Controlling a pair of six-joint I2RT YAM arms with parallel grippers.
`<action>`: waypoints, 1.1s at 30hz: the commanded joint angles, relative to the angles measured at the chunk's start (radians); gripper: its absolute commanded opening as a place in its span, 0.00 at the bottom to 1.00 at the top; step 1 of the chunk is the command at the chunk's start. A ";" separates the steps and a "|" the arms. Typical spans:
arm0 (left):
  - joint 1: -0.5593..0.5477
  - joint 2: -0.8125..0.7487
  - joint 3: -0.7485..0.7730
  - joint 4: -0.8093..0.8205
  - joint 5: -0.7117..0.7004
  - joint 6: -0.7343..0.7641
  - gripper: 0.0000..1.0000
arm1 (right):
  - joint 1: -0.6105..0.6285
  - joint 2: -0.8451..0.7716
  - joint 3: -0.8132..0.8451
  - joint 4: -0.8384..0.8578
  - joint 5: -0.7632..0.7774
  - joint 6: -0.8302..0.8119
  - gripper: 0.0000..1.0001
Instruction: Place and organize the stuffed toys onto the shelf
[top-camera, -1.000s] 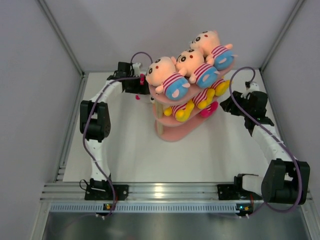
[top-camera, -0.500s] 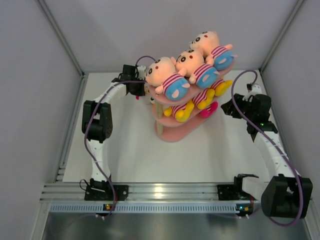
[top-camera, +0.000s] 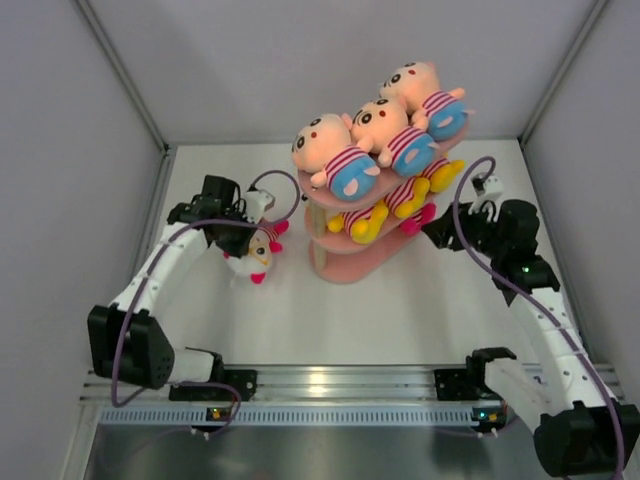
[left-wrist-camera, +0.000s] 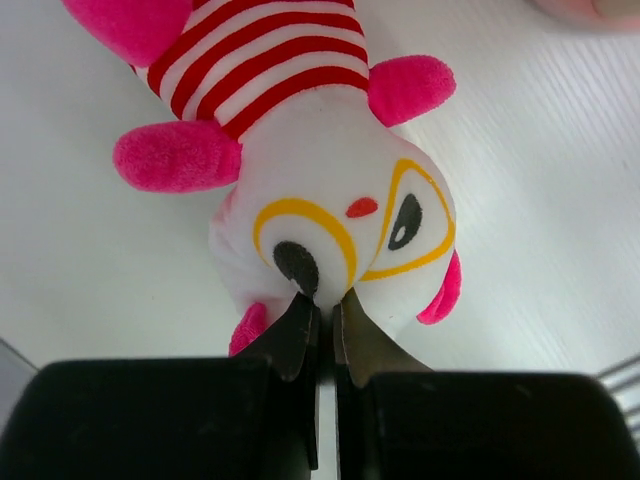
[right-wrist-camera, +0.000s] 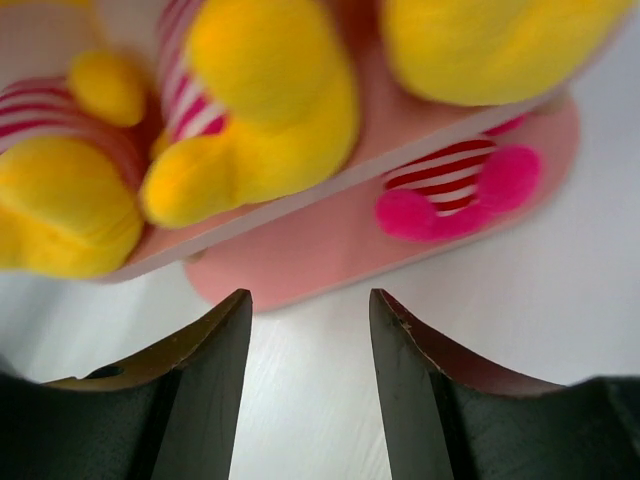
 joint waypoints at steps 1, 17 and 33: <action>0.002 -0.158 -0.043 -0.206 0.033 0.125 0.00 | 0.143 -0.036 0.065 -0.090 -0.009 -0.106 0.51; -0.002 -0.493 -0.023 -0.612 0.482 0.433 0.00 | 0.933 -0.054 0.015 0.190 0.125 -0.289 0.63; -0.045 -0.548 -0.002 -0.697 0.587 0.492 0.00 | 1.017 0.358 0.154 0.330 0.135 -0.318 0.79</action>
